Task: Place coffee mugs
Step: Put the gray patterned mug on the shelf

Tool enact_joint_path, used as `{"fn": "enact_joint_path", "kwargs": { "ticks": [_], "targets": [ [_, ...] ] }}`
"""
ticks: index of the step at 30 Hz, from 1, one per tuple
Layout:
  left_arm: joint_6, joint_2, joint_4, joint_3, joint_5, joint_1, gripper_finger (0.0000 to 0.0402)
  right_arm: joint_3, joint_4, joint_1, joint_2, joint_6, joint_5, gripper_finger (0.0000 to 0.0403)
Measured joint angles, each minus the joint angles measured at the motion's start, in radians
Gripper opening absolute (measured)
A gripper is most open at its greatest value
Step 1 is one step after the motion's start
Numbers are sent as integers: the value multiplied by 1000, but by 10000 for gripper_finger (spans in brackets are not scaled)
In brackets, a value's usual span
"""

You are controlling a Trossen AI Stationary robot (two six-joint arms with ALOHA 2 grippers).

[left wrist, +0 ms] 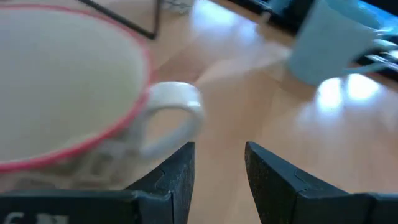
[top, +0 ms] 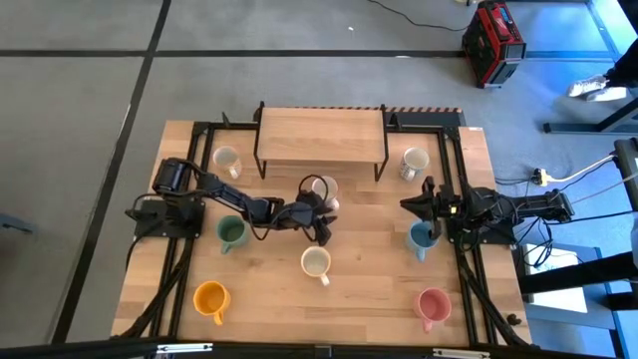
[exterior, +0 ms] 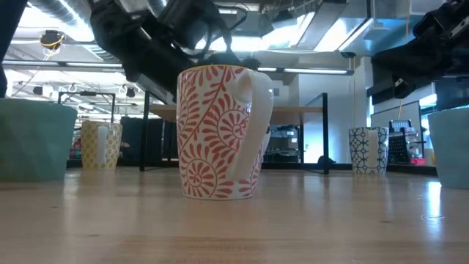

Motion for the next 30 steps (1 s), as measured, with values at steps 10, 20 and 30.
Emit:
{"fn": "enact_joint_path", "kwargs": {
  "ticks": [10,20,30],
  "targets": [
    [9,-299,-289,1,9,-37,135,0,24,0,14,194,29,28],
    [132,-387,-362,1,5,57,135,0,182,0,362,196,79,28],
    [255,-362,-380,0,222,142,135,98,433,0,841,173,138,46]
  ]
}}
